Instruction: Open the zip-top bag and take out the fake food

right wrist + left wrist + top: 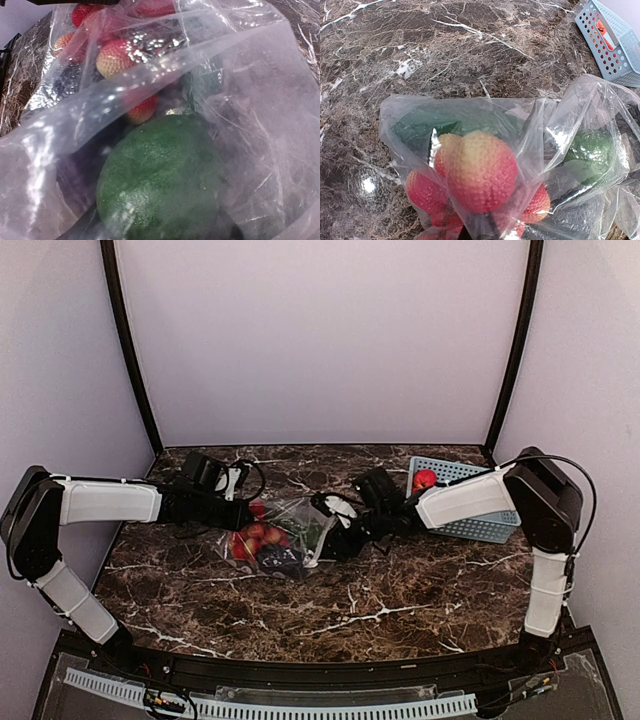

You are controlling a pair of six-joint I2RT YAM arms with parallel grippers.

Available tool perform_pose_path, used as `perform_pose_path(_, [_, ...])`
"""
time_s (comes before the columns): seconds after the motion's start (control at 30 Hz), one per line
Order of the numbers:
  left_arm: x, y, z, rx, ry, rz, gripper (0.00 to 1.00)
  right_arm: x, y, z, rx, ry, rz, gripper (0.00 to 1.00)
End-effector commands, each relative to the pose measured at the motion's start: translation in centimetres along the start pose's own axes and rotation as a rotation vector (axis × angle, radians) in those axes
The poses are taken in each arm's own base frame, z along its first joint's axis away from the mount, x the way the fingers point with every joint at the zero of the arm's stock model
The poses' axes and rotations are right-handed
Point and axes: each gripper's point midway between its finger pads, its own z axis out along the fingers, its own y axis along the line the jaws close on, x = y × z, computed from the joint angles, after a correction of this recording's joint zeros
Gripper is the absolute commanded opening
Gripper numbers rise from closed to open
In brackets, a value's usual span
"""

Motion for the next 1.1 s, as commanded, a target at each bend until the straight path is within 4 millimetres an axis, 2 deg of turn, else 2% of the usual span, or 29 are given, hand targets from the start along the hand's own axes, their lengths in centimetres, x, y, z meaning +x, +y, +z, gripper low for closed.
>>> perform_pose_path(0.0, [0.1,0.7,-0.5,-0.025,-0.005,-0.013,0.01,-0.4,0.0,-2.1,0.028,-0.032,-0.004,0.48])
perform_pose_path(0.17, [0.1,0.8,-0.5,-0.026,-0.004,-0.015,0.01,0.0,0.1,-3.7,0.041,-0.042,0.016,0.47])
perform_pose_path(0.3, [0.1,0.8,-0.6,-0.027,-0.003,-0.013,0.01,1.0,-0.3,-5.8,0.062,-0.048,0.047,0.46])
perform_pose_path(0.43, [0.1,1.0,-0.7,-0.033,-0.005,-0.011,0.01,1.2,-1.0,-9.1,0.089,-0.092,0.08,0.46])
perform_pose_path(0.53, [0.1,0.9,-0.6,-0.027,-0.001,-0.013,0.01,0.8,-2.4,-12.2,0.13,-0.141,0.107,0.46])
perform_pose_path(0.67, [0.1,0.8,-0.4,-0.019,-0.003,-0.014,0.01,-0.4,-5.2,-16.8,0.193,-0.226,0.151,0.46])
perform_pose_path(0.8, [0.1,0.8,-0.5,-0.018,-0.004,-0.014,0.01,-0.1,-10.0,-20.7,0.314,-0.277,0.236,0.46])
perform_pose_path(0.93, [0.1,0.9,-0.5,-0.021,-0.002,-0.013,0.01,1.3,-14.5,-23.9,0.439,-0.31,0.356,0.46])
perform_pose_path(1.07, [0.0,0.8,-0.5,-0.019,-0.005,-0.013,0.01,3.3,-18.0,-25.7,0.535,-0.313,0.454,0.46])
